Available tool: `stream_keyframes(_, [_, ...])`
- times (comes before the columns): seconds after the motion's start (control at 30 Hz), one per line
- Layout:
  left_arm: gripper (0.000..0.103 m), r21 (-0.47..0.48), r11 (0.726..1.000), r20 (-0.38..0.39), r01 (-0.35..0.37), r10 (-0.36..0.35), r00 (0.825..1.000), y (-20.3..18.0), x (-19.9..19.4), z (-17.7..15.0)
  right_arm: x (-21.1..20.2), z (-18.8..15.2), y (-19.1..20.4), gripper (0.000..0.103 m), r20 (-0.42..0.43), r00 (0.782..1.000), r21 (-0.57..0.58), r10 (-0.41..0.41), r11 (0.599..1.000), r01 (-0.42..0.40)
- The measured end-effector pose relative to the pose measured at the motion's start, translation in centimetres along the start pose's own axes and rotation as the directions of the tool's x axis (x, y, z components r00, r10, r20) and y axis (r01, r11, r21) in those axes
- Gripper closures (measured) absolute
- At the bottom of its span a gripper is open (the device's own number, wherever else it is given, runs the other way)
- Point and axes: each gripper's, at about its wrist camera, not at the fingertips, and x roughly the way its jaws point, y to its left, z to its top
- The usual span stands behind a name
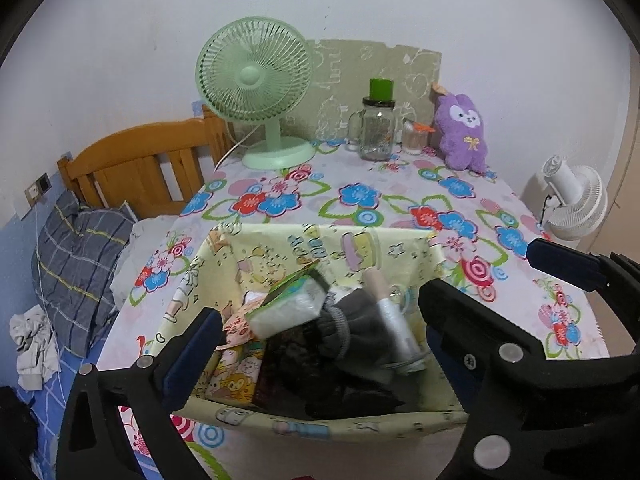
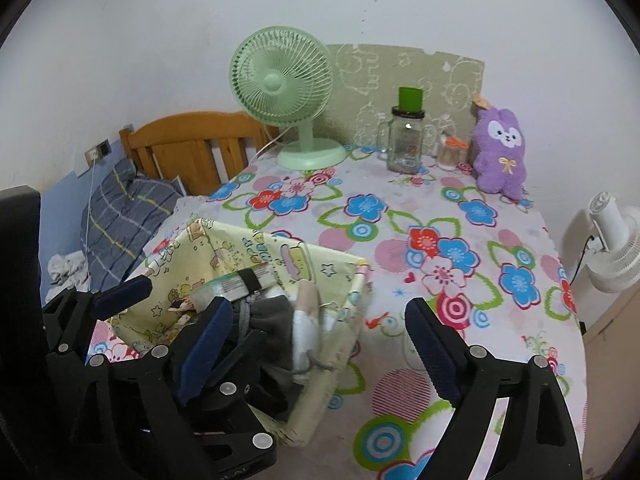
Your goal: Organize soft objects
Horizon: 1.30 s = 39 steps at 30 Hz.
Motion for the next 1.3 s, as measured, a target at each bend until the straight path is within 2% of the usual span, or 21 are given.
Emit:
stream_keyframes(0.1, [0.000, 0.014, 1.000, 0.018, 0.005, -0.006, 1.000, -0.9, -0.7, 0.2, -1.0, -0.1, -0.9, 0.007, 0.018, 1.000, 0.015, -0.017, 1.000, 0.016])
stream_keyframes(0.57, [0.000, 0.052, 0.998, 0.093, 0.025, -0.030, 0.995, -4.7, -4.5, 1.2, -6.5, -0.8, -4.7, 0.002, 0.115, 0.992, 0.080, -0.059, 0.996, 0.050])
stream_keyframes(0.9, [0.000, 0.073, 0.997, 0.147, 0.025, -0.035, 0.989, -7.0, -7.2, 1.5, -10.7, -1.9, -7.3, 0.001, 0.185, 0.976, 0.128, -0.118, 0.987, 0.095])
stream_keyframes(1.3, [0.000, 0.084, 0.996, 0.217, 0.037, -0.054, 0.975, -8.1, -10.5, 1.6, -15.4, -3.3, -9.7, 0.000, 0.259, 0.946, 0.203, -0.196, 0.968, 0.145])
